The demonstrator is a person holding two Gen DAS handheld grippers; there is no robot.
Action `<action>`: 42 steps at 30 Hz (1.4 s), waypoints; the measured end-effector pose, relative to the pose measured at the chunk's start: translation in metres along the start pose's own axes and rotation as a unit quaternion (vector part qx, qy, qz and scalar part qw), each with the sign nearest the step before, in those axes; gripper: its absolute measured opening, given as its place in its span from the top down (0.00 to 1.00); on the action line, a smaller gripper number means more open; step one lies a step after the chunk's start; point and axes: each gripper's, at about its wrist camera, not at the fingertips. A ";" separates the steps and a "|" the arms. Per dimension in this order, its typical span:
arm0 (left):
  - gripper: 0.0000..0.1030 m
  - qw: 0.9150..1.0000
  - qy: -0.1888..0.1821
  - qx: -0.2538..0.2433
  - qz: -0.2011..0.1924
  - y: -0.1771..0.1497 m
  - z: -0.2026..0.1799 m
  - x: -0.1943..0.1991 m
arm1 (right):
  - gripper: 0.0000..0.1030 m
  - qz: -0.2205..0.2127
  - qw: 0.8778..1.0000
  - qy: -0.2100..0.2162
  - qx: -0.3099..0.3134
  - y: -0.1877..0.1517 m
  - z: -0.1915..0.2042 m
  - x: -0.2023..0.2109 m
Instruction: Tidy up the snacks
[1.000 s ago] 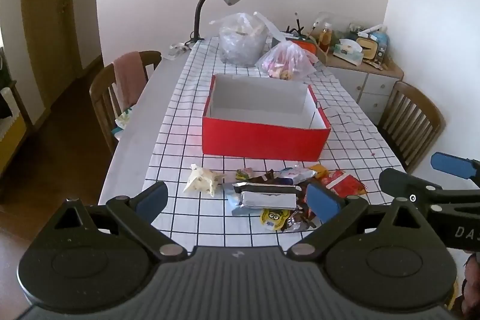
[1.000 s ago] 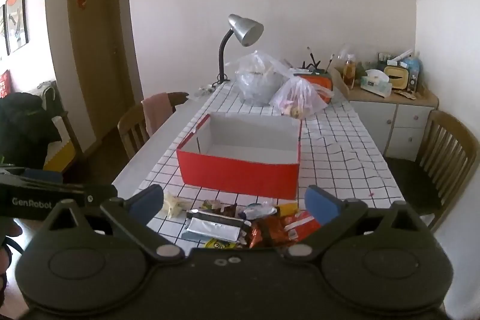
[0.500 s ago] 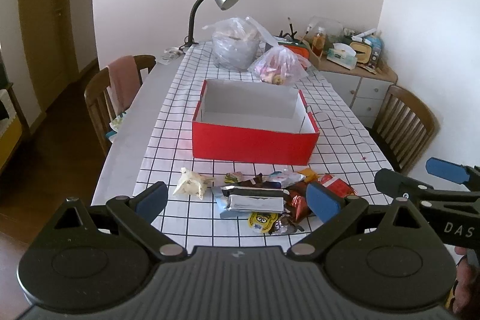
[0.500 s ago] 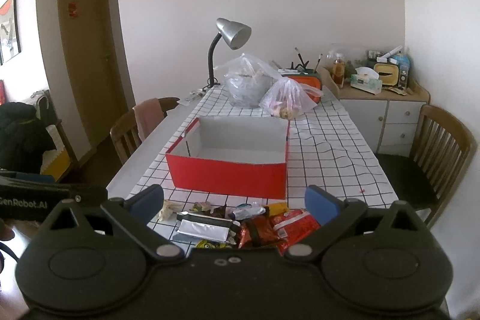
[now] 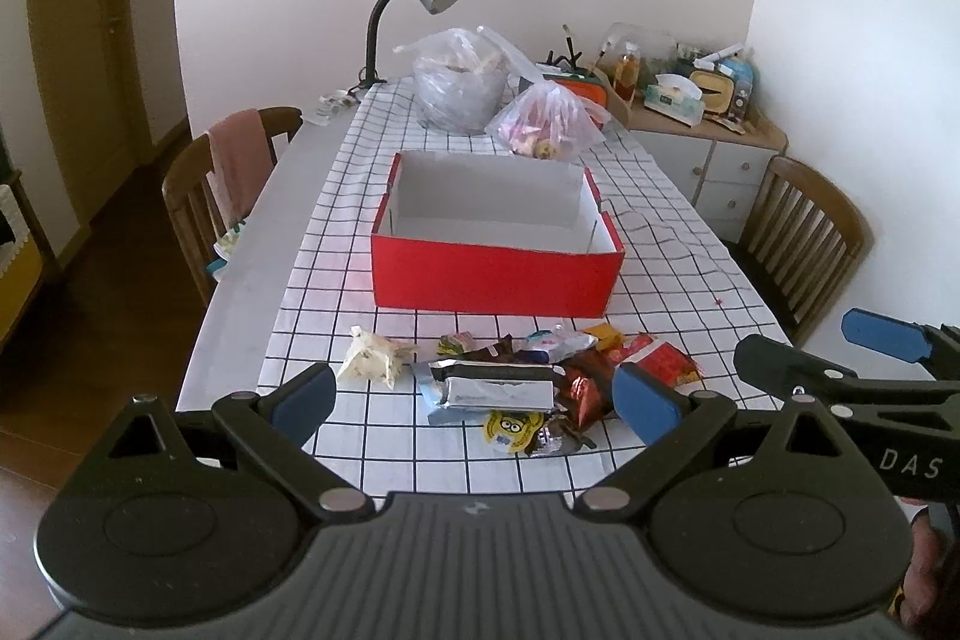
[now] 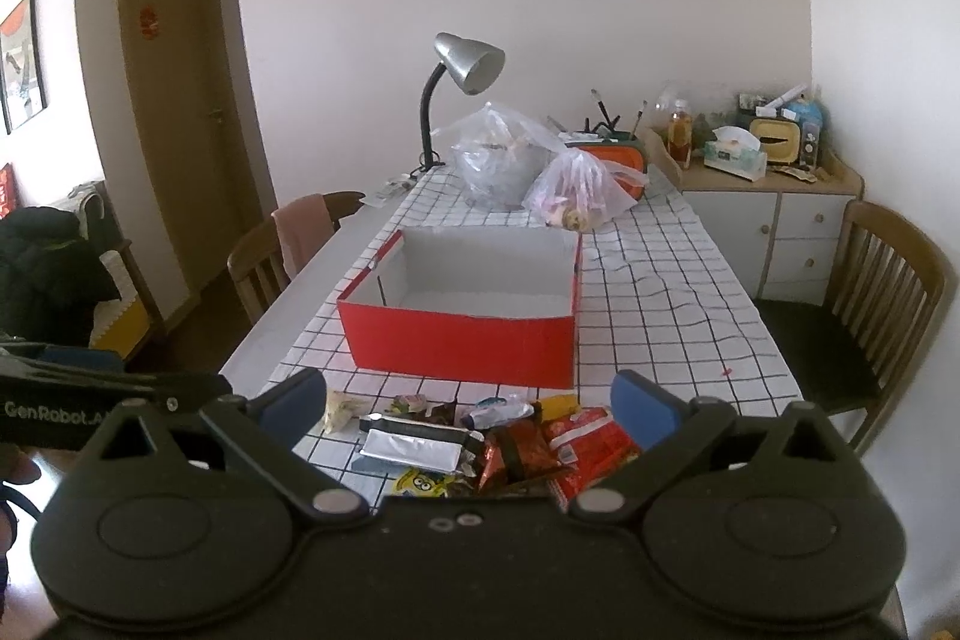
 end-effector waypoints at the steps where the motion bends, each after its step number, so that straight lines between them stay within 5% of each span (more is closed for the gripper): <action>1: 0.03 1.000 -0.001 -0.001 0.001 -0.001 0.000 0.000 | 0.01 0.000 1.000 -0.002 -0.002 -0.001 0.000 0.000; 42: 0.03 1.000 -0.016 -0.025 0.002 0.000 -0.003 0.001 | 0.01 -0.010 1.000 -0.017 0.003 -0.006 0.013 0.009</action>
Point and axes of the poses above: each gripper's, at about its wrist camera, not at the fingertips, and x roughly against the way its jaws point, z to its left, y to its top, and after that the axes turned 11 degrees about y, right-handed
